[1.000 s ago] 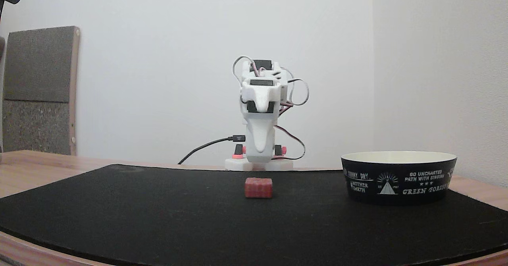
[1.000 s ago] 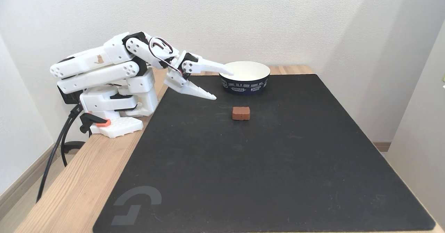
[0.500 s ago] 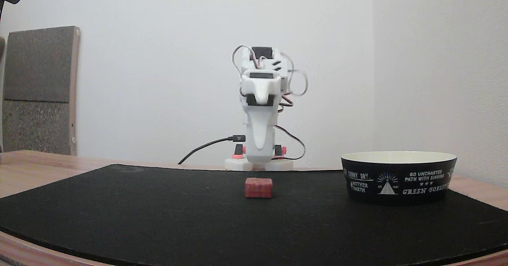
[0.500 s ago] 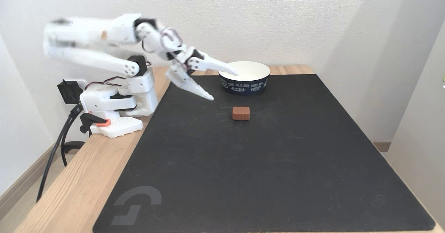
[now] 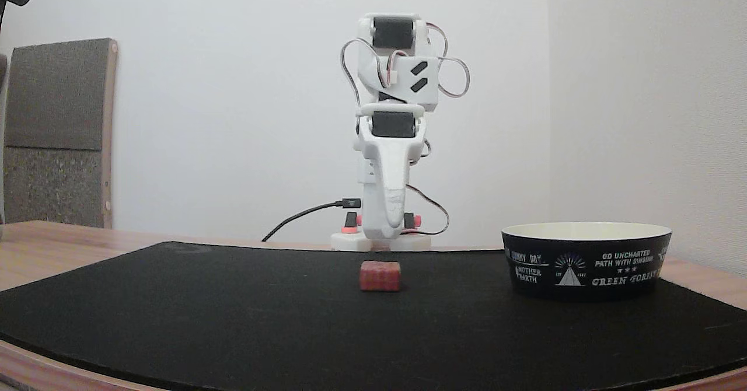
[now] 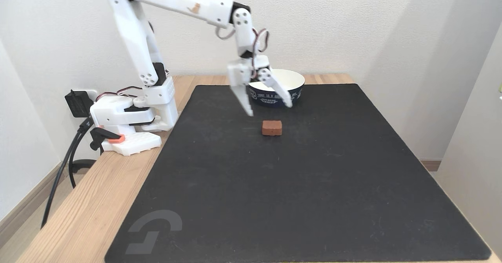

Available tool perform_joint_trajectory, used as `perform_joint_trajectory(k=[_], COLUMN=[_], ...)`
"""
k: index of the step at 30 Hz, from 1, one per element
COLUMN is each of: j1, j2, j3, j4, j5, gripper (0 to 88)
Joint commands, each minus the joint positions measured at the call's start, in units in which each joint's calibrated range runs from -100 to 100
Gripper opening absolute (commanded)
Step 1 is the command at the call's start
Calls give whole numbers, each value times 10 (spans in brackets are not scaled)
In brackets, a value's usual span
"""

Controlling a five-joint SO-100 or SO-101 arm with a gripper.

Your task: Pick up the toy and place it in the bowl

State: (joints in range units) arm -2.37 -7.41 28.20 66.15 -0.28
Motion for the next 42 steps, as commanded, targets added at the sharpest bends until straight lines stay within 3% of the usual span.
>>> perform_joint_trajectory(k=[1, 11, 22, 24, 25, 29, 36, 42], j1=[0, 7, 17, 17, 17, 28, 43, -3], j2=[69, 186, 205, 205, 205, 205, 198, 131], j3=[-83, -95, -94, -94, -94, -92, -90, -126], j4=[17, -10, -42, -42, -43, -66, -77, -70], j5=[3, 3, 1, 1, 0, -2, 1, 2], gripper=[376, 376, 372, 329, 251, 93, 67, 67])
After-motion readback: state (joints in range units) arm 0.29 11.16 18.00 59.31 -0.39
